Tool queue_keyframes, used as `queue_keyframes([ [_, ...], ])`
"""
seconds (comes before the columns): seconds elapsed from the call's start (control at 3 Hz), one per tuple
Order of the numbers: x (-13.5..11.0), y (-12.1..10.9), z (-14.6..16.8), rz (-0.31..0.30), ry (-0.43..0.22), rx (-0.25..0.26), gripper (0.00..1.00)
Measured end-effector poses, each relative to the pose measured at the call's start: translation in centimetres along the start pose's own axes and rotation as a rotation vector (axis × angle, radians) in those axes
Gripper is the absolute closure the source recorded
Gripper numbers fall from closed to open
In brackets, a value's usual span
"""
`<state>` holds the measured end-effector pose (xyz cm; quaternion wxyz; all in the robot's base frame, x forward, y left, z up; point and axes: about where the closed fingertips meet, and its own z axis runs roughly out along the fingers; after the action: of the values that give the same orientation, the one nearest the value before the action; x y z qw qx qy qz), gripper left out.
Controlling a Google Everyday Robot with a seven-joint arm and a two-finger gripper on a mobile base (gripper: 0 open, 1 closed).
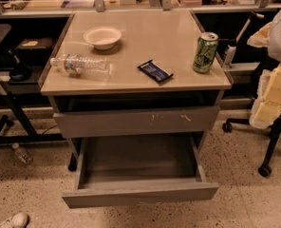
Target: Close middle drawer
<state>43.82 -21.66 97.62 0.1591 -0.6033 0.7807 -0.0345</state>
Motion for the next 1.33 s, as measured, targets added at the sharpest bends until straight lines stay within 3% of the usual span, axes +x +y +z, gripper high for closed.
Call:
queue_keyframes([
  [0.33, 0.00, 0.00, 0.00, 0.000, 0.000, 0.000, 0.00],
  [1.33, 0.00, 0.00, 0.00, 0.000, 0.000, 0.000, 0.66],
])
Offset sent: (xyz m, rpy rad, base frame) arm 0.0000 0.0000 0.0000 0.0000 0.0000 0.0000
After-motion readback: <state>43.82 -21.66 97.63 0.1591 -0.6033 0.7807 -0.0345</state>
